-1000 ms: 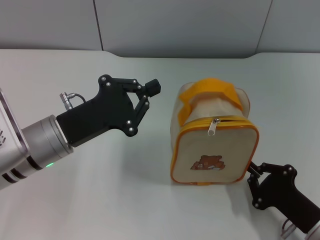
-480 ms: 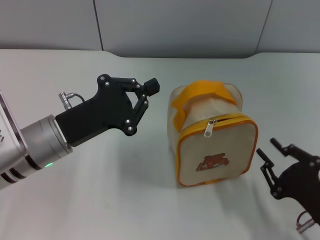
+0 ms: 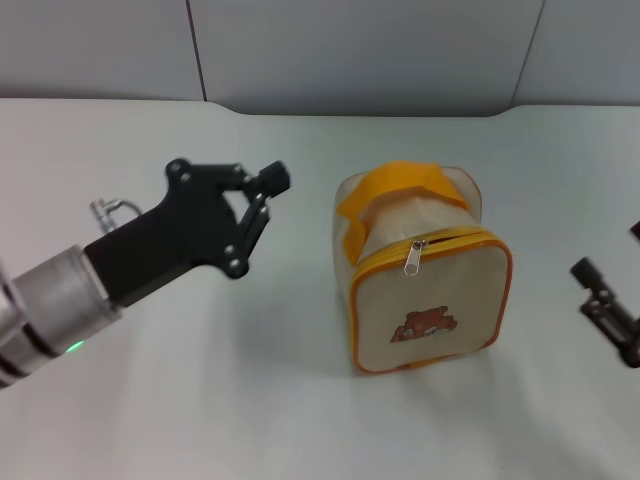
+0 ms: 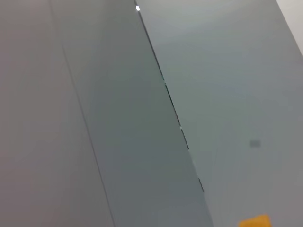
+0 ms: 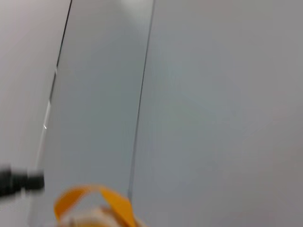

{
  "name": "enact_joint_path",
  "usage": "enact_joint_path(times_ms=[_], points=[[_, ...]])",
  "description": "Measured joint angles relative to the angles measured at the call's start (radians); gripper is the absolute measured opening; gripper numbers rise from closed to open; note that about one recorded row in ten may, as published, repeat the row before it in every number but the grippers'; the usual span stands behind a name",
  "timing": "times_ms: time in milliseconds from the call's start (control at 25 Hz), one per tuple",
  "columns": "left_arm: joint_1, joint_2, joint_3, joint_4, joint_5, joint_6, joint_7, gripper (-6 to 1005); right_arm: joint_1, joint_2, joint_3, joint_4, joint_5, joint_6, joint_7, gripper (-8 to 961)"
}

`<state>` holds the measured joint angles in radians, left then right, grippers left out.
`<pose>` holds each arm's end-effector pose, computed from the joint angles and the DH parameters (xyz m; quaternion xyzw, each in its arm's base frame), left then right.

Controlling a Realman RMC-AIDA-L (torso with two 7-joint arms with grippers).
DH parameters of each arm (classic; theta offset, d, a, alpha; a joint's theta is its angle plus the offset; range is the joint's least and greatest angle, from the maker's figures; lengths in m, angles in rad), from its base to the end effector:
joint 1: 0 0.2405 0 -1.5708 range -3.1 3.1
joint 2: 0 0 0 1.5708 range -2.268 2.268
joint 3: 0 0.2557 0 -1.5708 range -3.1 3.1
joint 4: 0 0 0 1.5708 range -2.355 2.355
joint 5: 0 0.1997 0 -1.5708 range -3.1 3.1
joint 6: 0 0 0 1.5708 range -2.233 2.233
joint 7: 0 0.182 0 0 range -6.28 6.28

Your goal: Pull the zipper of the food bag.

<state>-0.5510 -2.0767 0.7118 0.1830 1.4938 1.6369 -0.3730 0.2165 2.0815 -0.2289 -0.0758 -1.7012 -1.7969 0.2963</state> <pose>-0.2042 0.3231 -0.0433 -0.8604 0.0612 -0.3982 0.3121 0.2939 0.2375 -0.0069 -0.7728 0.0838 0.4071 0.4797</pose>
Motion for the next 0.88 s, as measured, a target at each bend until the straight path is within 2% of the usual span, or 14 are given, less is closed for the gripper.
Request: enact_joint_path(times_ms=[40, 120, 200, 280, 320, 360, 400, 440, 480, 560, 600, 720, 760, 880], points=[[0.01, 0.002, 0.003, 0.006, 0.002, 0.008, -0.02, 60, 0.0, 0.0, 0.0, 0.0, 0.0, 0.0, 0.0, 636], [0.034, 0.006, 0.019, 0.026, 0.007, 0.021, -0.079, 62, 0.007, -0.002, -0.015, -0.092, -0.023, -0.033, 0.169, 710], [0.087, 0.008, 0.095, 0.105, 0.009, 0.023, -0.22, 64, 0.024, -0.008, -0.052, -0.239, -0.103, -0.084, 0.399, 783], [0.107, 0.009, 0.132, 0.143, 0.009, 0.019, -0.265, 66, 0.033, -0.015, -0.066, -0.28, -0.137, -0.101, 0.461, 787], [0.125, 0.012, 0.173, 0.176, 0.011, 0.015, -0.314, 66, 0.045, -0.025, -0.082, -0.311, -0.174, -0.117, 0.504, 789], [0.155, 0.022, 0.244, 0.226, 0.018, 0.011, -0.387, 67, 0.076, -0.055, -0.117, -0.347, -0.265, -0.139, 0.565, 791], [0.155, 0.022, 0.244, 0.226, 0.018, 0.011, -0.387, 68, 0.076, -0.055, -0.117, -0.347, -0.265, -0.139, 0.565, 793], [0.164, 0.027, 0.261, 0.238, 0.03, 0.012, -0.413, 69, 0.105, -0.08, -0.139, -0.352, -0.348, -0.144, 0.589, 795], [0.173, 0.033, 0.271, 0.247, 0.056, 0.016, -0.436, 70, 0.105, -0.08, -0.139, -0.352, -0.348, -0.144, 0.589, 795], [0.174, 0.037, 0.273, 0.252, 0.125, 0.023, -0.473, 139, 0.153, -0.097, -0.15, -0.348, -0.483, -0.145, 0.613, 795], [0.174, 0.037, 0.273, 0.252, 0.125, 0.023, -0.473, 173, 0.153, -0.097, -0.15, -0.348, -0.483, -0.145, 0.613, 795], [0.168, 0.032, 0.274, 0.252, 0.198, 0.024, -0.494, 276, 0.19, -0.09, -0.151, -0.35, -0.545, -0.137, 0.631, 795], [0.168, 0.026, 0.275, 0.253, 0.23, 0.023, -0.494, 354, 0.202, -0.079, -0.151, -0.354, -0.558, -0.129, 0.634, 795], [0.168, 0.021, 0.275, 0.254, 0.244, 0.025, -0.487, 549, 0.209, -0.073, -0.15, -0.357, -0.564, -0.127, 0.634, 795]])
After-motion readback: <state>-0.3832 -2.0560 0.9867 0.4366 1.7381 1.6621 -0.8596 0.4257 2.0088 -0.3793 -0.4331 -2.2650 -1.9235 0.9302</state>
